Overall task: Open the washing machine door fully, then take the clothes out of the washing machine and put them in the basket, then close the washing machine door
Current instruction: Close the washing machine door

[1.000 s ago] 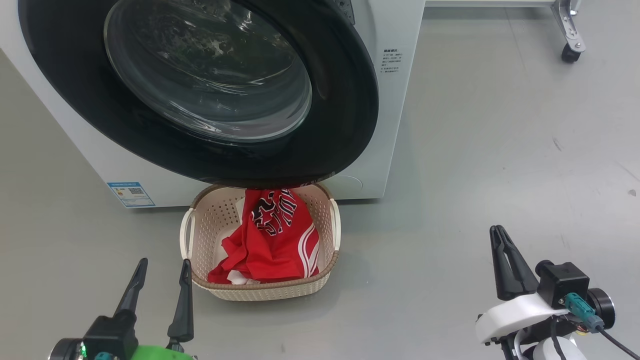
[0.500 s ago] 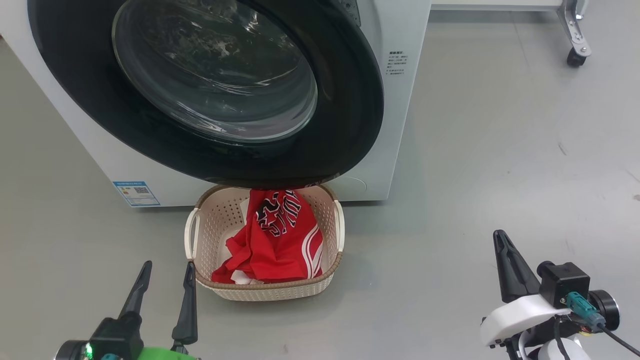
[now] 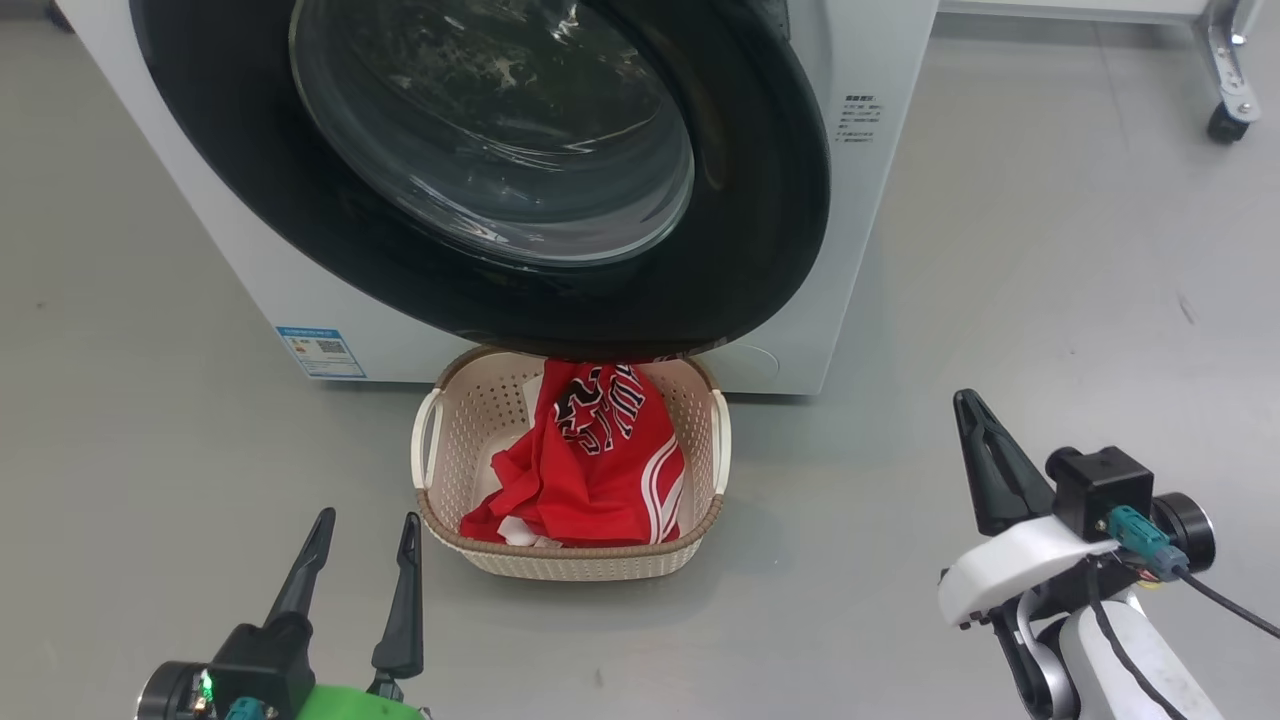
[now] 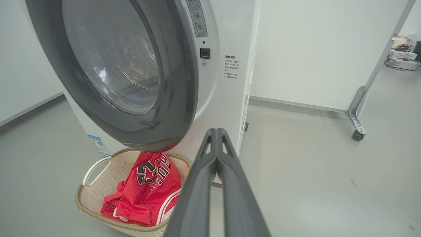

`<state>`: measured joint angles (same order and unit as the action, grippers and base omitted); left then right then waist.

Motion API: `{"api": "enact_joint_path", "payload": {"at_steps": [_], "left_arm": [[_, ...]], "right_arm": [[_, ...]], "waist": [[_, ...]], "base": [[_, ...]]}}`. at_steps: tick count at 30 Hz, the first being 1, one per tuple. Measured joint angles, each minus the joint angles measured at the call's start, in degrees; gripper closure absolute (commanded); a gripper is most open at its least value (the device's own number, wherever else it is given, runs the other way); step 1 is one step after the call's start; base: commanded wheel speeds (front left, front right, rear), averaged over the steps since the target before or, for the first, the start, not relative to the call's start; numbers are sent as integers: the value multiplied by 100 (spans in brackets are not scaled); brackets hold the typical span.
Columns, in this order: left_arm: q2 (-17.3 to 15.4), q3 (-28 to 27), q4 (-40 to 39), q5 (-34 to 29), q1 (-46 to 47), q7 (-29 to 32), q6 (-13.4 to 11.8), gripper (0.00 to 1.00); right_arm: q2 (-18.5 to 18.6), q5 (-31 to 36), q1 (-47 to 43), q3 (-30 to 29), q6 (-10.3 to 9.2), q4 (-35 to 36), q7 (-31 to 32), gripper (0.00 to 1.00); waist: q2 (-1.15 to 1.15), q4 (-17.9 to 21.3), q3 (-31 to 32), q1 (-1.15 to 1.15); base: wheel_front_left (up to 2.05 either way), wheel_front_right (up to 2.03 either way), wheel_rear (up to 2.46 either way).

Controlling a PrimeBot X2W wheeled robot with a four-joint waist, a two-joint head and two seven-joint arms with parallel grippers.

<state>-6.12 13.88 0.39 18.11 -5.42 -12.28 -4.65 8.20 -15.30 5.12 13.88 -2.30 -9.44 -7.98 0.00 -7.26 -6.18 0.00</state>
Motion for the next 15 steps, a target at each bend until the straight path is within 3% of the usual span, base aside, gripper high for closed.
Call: {"api": "enact_joint_path", "payload": {"at_steps": [15], "left_arm": [[127,172,-73,-1,428,-73,51,0]], "right_arm": [[-190,140,1533,490,402,-498,427,100]], "waist": [[0,-659,-428,0]], "base": [[0,0,0]]}}
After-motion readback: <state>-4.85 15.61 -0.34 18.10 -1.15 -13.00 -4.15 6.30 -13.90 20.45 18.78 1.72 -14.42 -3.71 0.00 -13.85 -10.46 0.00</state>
